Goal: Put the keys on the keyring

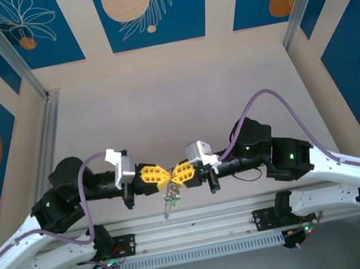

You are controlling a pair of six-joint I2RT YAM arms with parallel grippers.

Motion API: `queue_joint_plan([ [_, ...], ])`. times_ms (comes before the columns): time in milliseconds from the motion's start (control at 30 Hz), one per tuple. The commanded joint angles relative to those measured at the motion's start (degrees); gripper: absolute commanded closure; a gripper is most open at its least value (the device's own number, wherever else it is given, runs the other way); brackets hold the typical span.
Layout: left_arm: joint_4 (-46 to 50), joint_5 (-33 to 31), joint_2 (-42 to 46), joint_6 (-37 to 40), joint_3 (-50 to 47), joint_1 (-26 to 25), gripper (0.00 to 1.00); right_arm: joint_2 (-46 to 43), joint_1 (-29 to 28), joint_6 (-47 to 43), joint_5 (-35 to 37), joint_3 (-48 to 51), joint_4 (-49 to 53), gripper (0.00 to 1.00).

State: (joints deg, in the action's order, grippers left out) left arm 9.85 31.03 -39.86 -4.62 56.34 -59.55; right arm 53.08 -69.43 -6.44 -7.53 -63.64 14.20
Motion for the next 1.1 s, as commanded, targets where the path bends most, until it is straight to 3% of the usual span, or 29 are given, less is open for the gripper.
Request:
queue_joint_plan([
  [0, 0.0, 0.1, 0.5, 0.0, 0.9, -0.6, 1.00, -1.1, -0.2, -0.8, 2.4, -2.3, 0.3, 1.00],
  [100, 8.5, -2.9, -0.1, 3.0, 3.9, -0.6, 0.97, -0.3, -0.2, -1.5, 4.4, -4.9, 4.5, 1.00],
  [200, 20.6, -7.8, -1.6, 7.0, 9.6, -0.5, 0.67, 2.7, -0.1, -2.6, 5.7, -9.7, 12.4, 1.00],
  [267, 26.0, -10.0, -2.2, 9.4, 12.5, -0.5, 0.54, 4.9, -0.4, -3.3, 5.9, -12.1, 16.7, 1.00],
  [500, 39.1, -12.7, -7.9, 13.9, 19.9, -0.6, 0.57, 9.5, -1.0, -4.4, 4.9, -17.6, 26.0, 1.00],
  [900, 37.2, -8.4, -10.4, 14.5, 18.4, -0.6, 0.57, 12.7, -1.1, -5.5, 4.4, -20.8, 29.5, 1.00],
  [1067, 37.1, -7.6, -11.0, 14.8, 18.6, -0.5, 0.62, 13.1, -0.9, -5.7, 3.8, -20.6, 28.8, 1.00],
])
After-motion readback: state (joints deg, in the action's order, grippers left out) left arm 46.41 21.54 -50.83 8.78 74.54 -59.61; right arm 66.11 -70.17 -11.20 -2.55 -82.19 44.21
